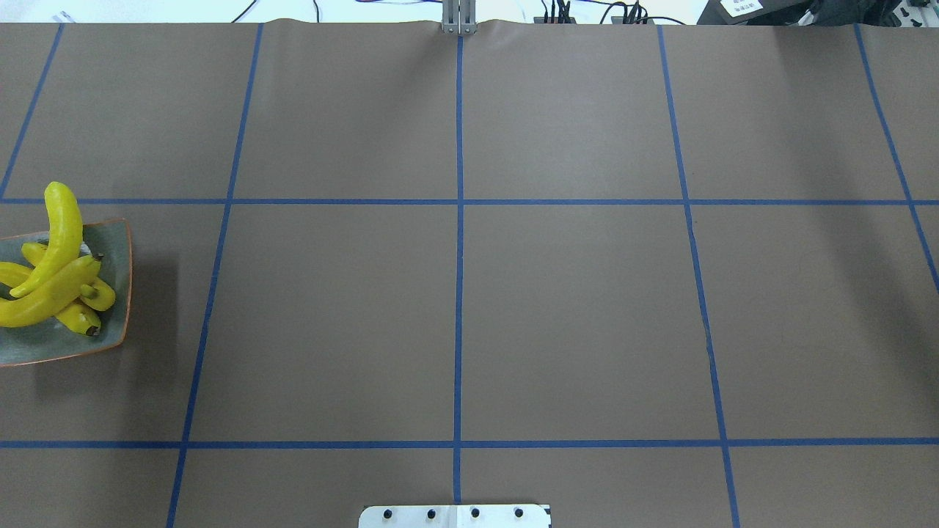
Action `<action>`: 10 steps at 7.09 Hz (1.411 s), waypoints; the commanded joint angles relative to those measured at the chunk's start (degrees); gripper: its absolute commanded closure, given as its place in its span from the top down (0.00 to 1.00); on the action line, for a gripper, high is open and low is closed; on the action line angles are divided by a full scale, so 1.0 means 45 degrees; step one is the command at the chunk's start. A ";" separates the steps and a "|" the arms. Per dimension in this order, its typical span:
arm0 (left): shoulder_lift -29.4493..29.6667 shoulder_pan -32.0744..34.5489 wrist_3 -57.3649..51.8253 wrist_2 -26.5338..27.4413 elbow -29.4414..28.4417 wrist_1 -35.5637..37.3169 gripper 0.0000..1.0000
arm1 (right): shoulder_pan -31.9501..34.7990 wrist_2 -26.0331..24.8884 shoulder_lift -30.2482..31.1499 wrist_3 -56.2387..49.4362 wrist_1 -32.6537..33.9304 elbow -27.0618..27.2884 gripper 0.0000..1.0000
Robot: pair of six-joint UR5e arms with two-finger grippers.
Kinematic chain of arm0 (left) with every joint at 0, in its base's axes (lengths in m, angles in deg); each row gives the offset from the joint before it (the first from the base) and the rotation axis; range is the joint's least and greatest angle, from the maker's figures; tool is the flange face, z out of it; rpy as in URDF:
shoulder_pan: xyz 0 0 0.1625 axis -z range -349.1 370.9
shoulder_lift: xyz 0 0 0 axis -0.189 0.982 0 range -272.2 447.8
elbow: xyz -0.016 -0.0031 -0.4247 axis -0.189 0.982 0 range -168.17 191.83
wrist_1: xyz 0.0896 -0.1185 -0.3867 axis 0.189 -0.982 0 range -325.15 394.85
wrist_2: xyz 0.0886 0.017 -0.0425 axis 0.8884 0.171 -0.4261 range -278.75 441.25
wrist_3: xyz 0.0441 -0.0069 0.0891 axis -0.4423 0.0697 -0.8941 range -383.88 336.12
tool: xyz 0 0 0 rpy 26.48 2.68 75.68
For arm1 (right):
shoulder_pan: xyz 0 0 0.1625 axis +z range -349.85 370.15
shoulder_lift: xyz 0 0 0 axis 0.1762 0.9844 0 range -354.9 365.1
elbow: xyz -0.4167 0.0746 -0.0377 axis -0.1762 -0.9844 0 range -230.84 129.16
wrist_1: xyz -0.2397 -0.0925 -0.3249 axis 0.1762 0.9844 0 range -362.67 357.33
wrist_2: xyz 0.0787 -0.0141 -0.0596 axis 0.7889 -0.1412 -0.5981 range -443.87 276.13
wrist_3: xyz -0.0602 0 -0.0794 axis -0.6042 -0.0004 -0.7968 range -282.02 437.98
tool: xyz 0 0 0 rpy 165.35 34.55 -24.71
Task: Transfer all bananas from basket to plate
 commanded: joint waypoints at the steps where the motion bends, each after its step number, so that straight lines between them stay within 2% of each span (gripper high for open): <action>1: 0.0109 0.0092 -0.2581 0.0634 0.0013 0.2697 1.00 | 0.0375 -0.0174 0.0701 -0.0083 -0.0022 -0.0431 1.00; 3: 0.0129 0.0247 -0.4299 0.1041 -0.0007 0.5294 1.00 | 0.0414 -0.0992 0.1326 -0.0237 -0.0003 -0.0550 1.00; 4: 0.0148 0.0654 -0.5237 0.1083 0.0013 0.6738 1.00 | 0.0415 -0.1015 0.1503 -0.0257 0.0017 -0.0588 1.00; 5: 0.0149 0.1393 -0.5575 0.1915 0.0206 0.7042 1.00 | 0.0415 -0.1015 0.1795 -0.0238 -0.0002 -0.0608 1.00; 6: 0.0091 0.1535 -0.5617 0.2639 0.0112 0.7238 1.00 | 0.0415 -0.1015 0.1991 -0.0238 -0.0002 -0.0570 1.00; 8: 0.0497 0.1653 -0.5618 0.2705 0.0400 0.9380 1.00 | 0.0415 -0.1015 0.2343 -0.0238 -0.0022 -0.0569 1.00; 10: 0.0325 0.1693 -0.5481 0.2587 0.0384 0.9311 1.00 | 0.0415 -0.1034 0.3122 -0.0063 -0.1205 -0.0589 1.00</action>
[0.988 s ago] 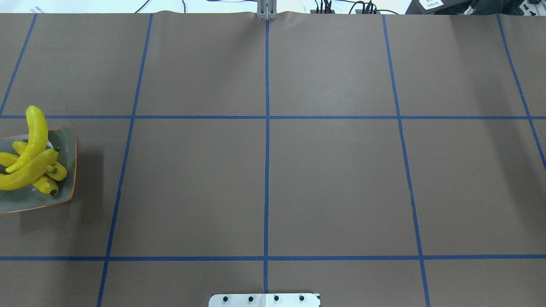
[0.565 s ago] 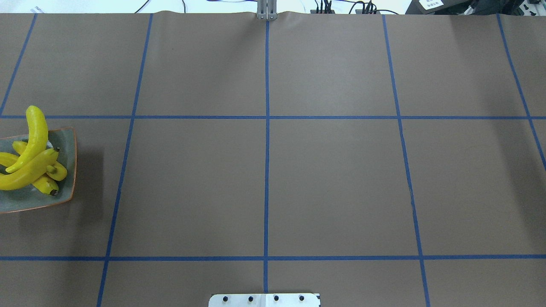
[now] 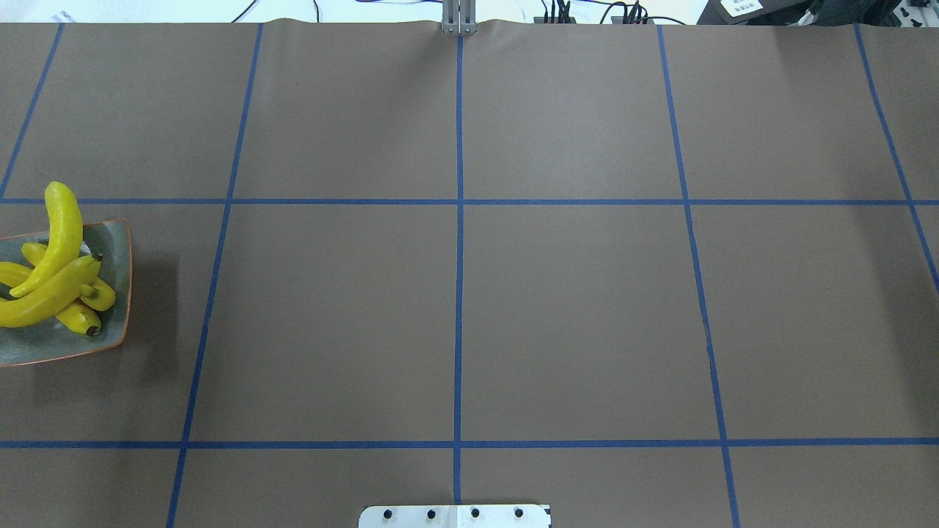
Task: Transfer all bananas from basket to plate
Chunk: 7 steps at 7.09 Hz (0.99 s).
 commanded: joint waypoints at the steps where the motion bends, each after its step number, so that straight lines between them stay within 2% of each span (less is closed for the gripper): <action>1: -0.0043 0.0028 0.0033 0.0010 0.0128 0.0063 1.00 | 0.0000 0.0004 0.0670 0.0702 -0.1008 0.0128 1.00; 2: -0.0063 0.0009 0.0013 0.0030 0.0129 0.0062 1.00 | -0.0020 0.0023 0.0536 0.2332 -0.1069 0.0478 1.00; 5: -0.0180 0.0028 -0.0065 0.0108 0.0187 0.0062 1.00 | -0.0816 0.0569 0.0281 0.4039 -0.1030 0.1533 1.00; 7: -0.0200 0.0028 -0.0046 0.0147 0.0246 0.0062 1.00 | -0.1599 0.0551 0.0262 0.4808 -0.1050 0.1983 1.00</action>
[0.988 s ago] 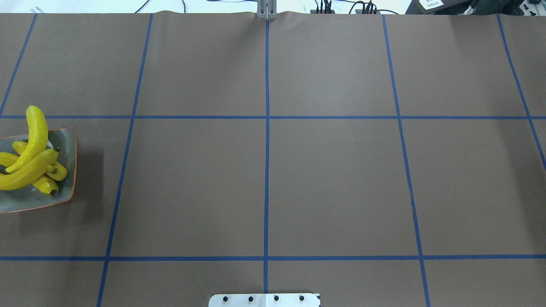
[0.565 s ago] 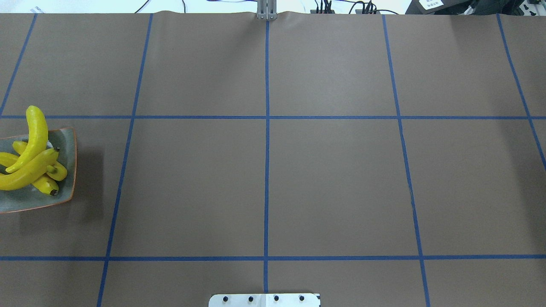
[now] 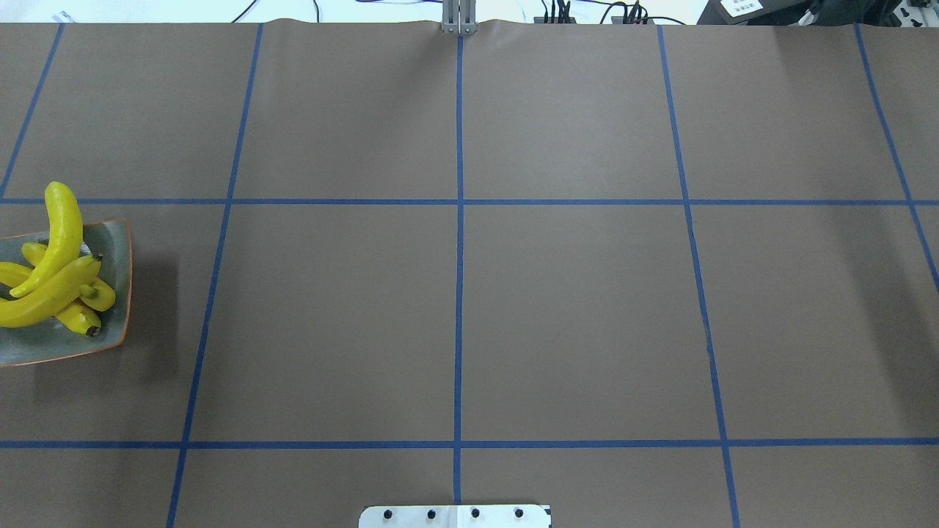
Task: Transfer all bananas from basket to plate
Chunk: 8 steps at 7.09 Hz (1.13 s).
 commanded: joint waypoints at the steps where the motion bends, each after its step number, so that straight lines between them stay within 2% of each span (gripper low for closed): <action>1: -0.0132 0.0003 0.0004 0.0006 0.0028 -0.0003 1.00 | -0.0456 0.0007 -0.0026 0.0433 -0.0008 0.0277 1.00; 8: -0.0758 0.0003 -0.0016 0.0005 0.0339 -0.0003 1.00 | -0.0691 0.0027 -0.0007 0.0452 -0.0008 0.0336 1.00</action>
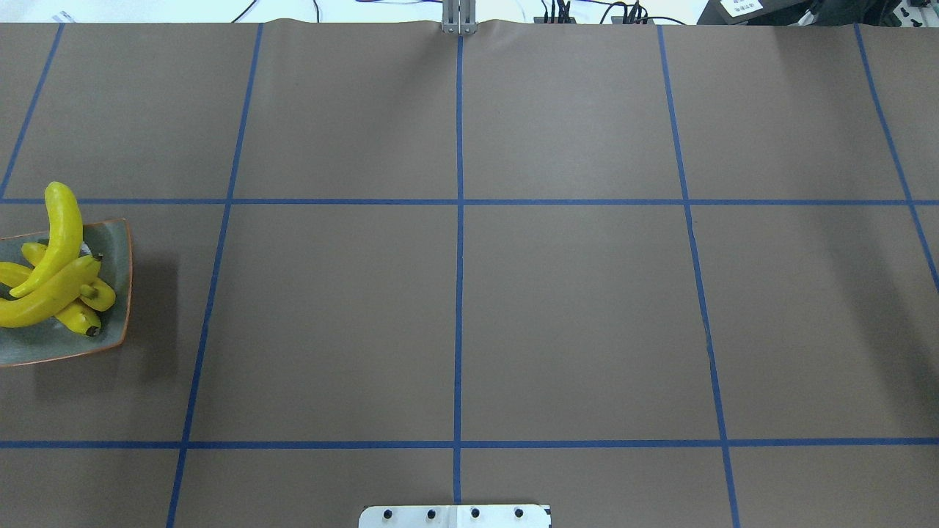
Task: Transfer all bananas from basket to plate
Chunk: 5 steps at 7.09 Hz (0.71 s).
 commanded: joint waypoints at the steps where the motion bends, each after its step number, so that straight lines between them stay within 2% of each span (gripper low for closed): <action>1: -0.0211 0.0000 -0.0016 0.0000 0.0171 0.0000 1.00 | -0.0004 0.0007 0.0002 0.0000 0.0003 -0.0010 1.00; 5: -0.0678 0.0019 -0.0016 -0.0019 0.1126 0.0000 1.00 | -0.0004 0.0007 0.0002 -0.0020 0.0003 0.0107 1.00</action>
